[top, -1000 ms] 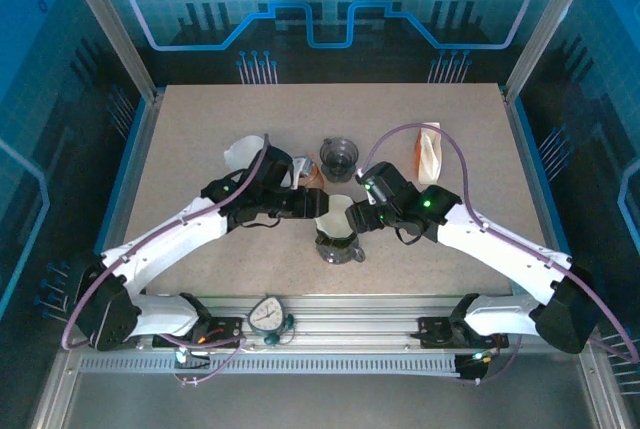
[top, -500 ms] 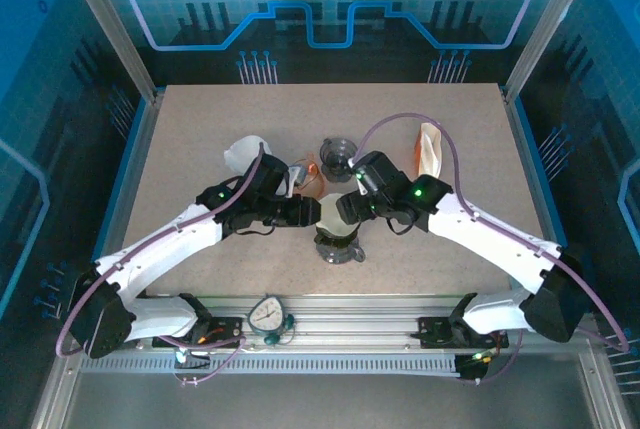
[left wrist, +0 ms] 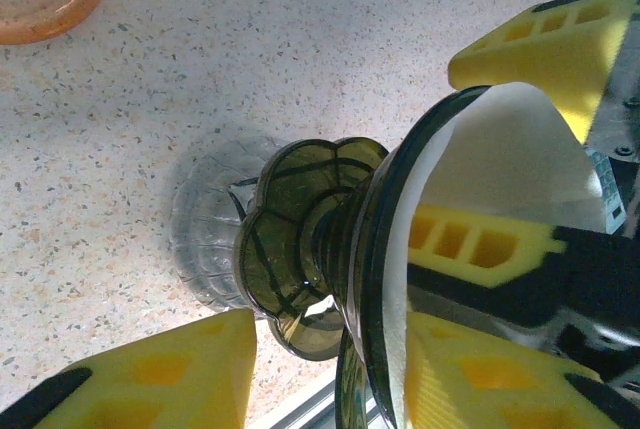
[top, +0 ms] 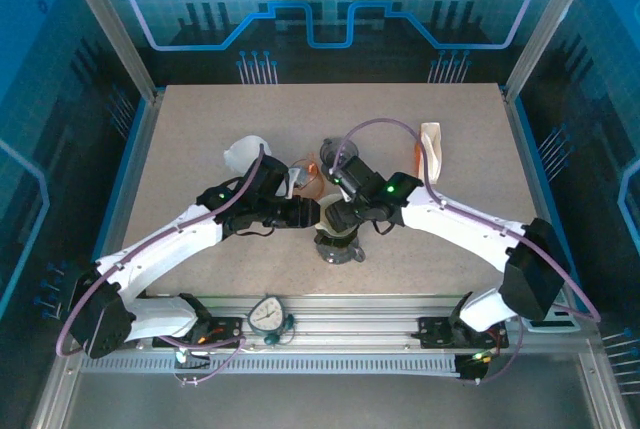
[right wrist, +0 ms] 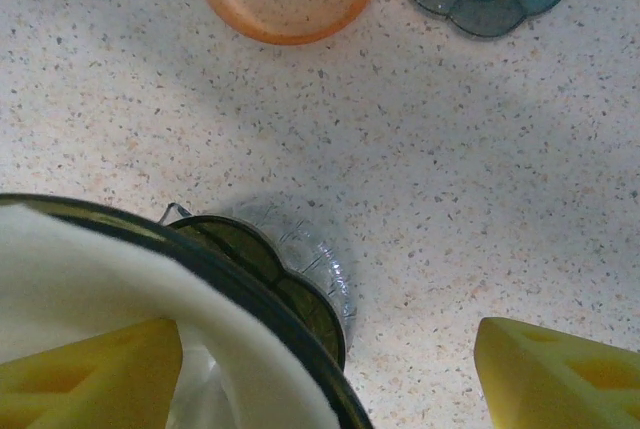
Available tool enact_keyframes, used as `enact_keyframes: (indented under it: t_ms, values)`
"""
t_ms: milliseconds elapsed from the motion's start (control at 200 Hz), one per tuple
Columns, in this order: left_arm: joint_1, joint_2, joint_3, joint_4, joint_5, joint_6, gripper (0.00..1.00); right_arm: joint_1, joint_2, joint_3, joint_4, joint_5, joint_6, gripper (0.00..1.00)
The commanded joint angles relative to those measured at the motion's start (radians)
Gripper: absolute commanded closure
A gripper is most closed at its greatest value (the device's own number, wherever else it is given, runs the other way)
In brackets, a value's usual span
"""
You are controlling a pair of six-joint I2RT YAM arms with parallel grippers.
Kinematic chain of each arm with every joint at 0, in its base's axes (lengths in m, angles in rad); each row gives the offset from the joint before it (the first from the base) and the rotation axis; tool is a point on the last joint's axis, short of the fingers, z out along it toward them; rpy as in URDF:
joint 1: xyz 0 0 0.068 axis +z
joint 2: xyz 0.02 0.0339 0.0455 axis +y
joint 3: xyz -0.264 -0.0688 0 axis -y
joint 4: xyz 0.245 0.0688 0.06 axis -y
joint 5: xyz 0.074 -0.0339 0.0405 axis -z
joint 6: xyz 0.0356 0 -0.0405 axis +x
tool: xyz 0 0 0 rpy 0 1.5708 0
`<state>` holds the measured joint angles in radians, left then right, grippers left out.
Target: Place the coffee filter in the dripper
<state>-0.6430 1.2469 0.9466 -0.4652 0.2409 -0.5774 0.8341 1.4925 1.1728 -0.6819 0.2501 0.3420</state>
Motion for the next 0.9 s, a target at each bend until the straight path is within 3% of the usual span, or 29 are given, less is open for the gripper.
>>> enact_keyframes:
  t_ms: [0,775,896]
  values:
    - [0.006,-0.007,-0.009,-0.004,0.009,-0.006,0.57,0.011,0.025,0.028,-0.024,0.009,-0.027,0.22]
    - [0.005,-0.042,0.006,0.019,0.034,-0.046,0.52,0.017,0.052,-0.005,-0.01,0.019,-0.012,0.22]
    - [0.005,-0.04,0.014,0.007,0.047,-0.04,0.63,0.017,0.049,-0.007,-0.008,0.022,-0.011,0.22]
